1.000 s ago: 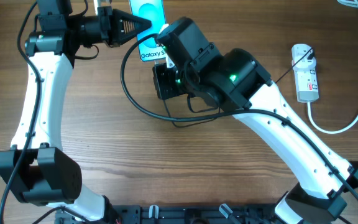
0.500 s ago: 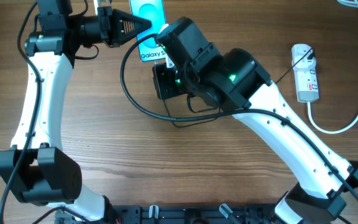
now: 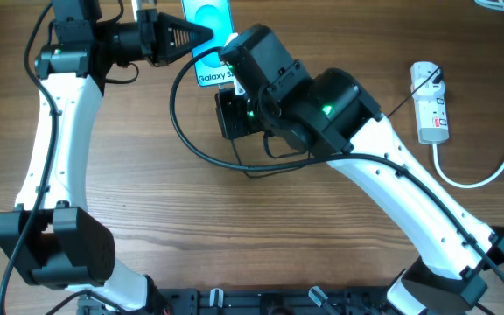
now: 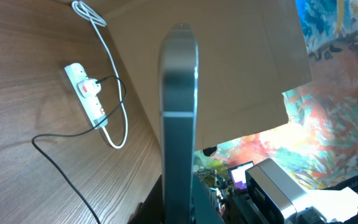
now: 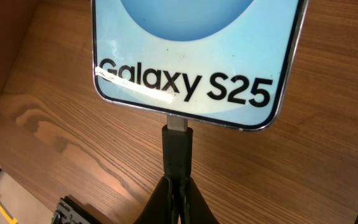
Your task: Plug charger to phone and switch on socket
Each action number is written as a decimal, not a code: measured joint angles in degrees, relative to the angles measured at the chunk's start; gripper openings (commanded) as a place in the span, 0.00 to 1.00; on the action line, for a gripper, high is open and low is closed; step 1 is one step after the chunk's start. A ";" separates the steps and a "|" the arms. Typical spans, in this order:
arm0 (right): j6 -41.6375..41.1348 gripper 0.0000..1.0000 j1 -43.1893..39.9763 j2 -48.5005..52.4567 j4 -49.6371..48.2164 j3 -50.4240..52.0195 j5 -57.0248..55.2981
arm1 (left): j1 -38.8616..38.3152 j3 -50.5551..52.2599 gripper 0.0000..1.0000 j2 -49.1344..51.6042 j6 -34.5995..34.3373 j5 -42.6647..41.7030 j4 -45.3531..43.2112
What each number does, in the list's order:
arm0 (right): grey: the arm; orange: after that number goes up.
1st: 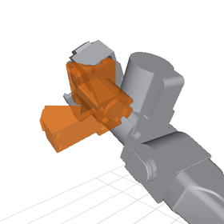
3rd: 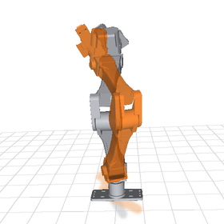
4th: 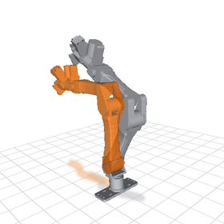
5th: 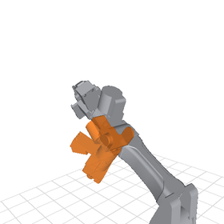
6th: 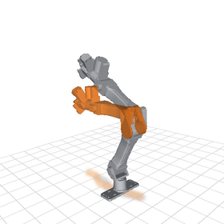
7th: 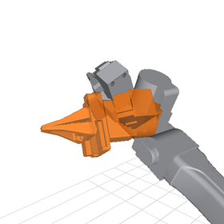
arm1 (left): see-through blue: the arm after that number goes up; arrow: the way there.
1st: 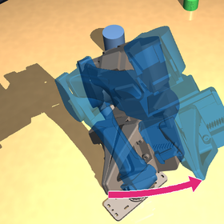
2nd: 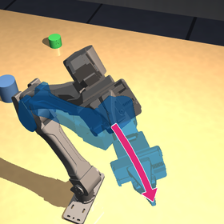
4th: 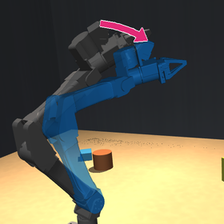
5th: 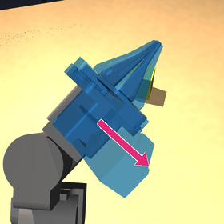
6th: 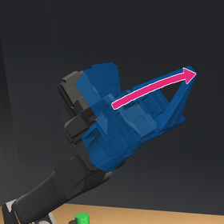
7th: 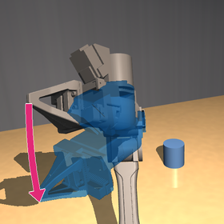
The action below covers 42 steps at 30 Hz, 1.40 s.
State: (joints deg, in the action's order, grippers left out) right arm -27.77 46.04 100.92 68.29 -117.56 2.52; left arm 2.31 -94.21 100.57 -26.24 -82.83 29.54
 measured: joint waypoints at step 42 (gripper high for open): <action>0.00 0.04 0.15 0.02 0.74 0.04 -1.75 | -1.51 -0.02 0.04 0.00 0.68 0.26 -0.09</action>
State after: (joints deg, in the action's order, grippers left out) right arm -27.77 46.19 100.95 69.04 -117.51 0.78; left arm 0.80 -94.24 100.57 -25.56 -82.56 29.45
